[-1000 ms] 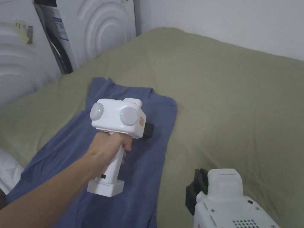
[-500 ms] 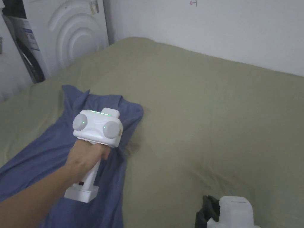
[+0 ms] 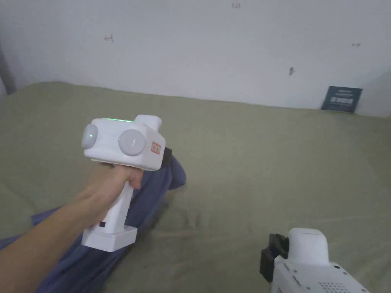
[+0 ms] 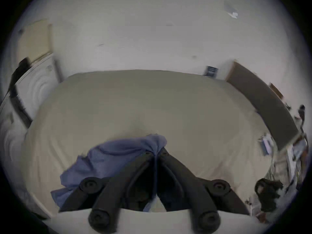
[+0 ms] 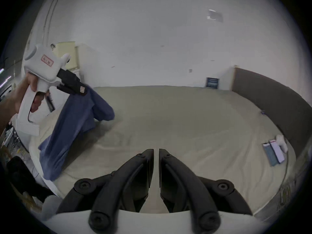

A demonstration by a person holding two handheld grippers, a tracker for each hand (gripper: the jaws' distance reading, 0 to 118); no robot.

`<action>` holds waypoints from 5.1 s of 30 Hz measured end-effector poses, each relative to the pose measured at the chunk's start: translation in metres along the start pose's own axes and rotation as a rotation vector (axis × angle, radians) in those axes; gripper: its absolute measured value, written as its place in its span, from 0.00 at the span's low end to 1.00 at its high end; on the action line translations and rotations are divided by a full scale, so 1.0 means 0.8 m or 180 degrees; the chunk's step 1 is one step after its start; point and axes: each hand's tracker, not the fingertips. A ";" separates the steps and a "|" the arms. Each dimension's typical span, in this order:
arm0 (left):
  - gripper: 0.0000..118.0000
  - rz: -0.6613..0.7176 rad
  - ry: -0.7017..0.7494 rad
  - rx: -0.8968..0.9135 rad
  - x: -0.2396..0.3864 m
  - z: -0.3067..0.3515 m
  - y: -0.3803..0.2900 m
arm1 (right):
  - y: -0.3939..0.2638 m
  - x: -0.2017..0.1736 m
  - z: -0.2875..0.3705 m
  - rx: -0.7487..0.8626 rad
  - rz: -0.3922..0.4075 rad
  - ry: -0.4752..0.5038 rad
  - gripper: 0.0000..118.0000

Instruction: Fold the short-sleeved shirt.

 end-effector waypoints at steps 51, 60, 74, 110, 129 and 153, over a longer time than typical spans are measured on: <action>0.00 0.0706 0.0816 0.0497 -0.120 0.106 -0.240 | -0.017 -0.060 0.022 0.0203 0.0012 0.0230 0.10; 0.28 0.0708 0.0677 -0.0660 -0.190 -0.094 -0.145 | -0.030 -0.035 -0.038 -0.0152 0.0022 0.0082 0.10; 0.05 0.0035 0.0907 -0.1135 -0.130 -0.135 -0.164 | 0.001 0.076 -0.139 -0.0614 -0.0129 -0.0313 0.10; 0.05 0.0635 0.0485 0.0171 -0.181 0.170 -0.053 | 0.217 0.161 -0.055 -0.0131 0.0171 -0.0344 0.11; 0.05 0.0167 0.1284 0.1035 -0.095 0.190 0.190 | 0.466 0.181 -0.046 0.0630 0.0204 -0.0772 0.11; 0.05 0.0240 0.1315 0.0199 -0.152 -0.104 -0.009 | 0.157 0.207 -0.262 -0.0423 -0.0225 -0.0636 0.12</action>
